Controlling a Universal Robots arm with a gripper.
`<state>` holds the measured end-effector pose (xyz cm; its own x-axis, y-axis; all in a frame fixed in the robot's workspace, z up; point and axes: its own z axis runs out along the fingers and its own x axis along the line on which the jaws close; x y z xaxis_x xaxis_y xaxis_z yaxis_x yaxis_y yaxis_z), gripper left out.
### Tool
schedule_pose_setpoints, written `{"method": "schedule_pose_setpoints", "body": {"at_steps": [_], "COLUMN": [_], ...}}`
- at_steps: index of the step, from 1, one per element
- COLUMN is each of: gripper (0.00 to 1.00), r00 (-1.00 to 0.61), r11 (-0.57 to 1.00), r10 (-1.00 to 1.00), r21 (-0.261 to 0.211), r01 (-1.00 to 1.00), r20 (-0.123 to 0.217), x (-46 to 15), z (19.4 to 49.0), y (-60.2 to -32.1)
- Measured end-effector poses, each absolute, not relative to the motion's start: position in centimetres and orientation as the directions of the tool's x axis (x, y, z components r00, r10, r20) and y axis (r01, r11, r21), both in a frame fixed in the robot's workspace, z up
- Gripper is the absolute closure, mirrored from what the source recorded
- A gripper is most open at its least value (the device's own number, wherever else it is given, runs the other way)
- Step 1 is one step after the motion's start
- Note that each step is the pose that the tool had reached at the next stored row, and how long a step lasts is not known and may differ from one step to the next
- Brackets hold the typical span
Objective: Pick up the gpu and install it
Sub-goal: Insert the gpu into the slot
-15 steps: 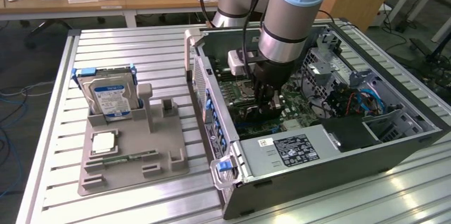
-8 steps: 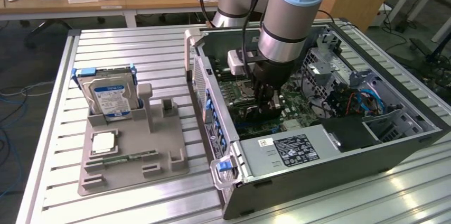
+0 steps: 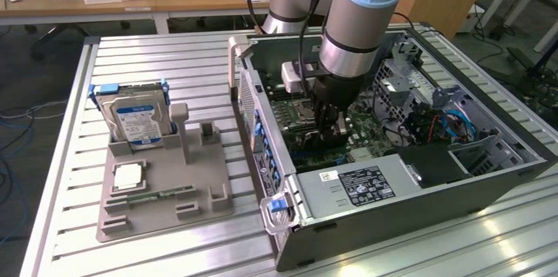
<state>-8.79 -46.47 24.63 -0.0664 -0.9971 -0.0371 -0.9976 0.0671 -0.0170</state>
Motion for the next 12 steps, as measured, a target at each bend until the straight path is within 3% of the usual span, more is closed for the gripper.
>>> {"method": "schedule_pose_setpoints", "body": {"at_steps": [12], "gripper": [0.73], "r00": [-0.067], "r11": [0.067], "r10": [-0.997], "r21": [-0.017], "r01": [-0.998], "r20": [-0.037], "x": [-8.8], "z": [24.62], "y": [-46.47]}}
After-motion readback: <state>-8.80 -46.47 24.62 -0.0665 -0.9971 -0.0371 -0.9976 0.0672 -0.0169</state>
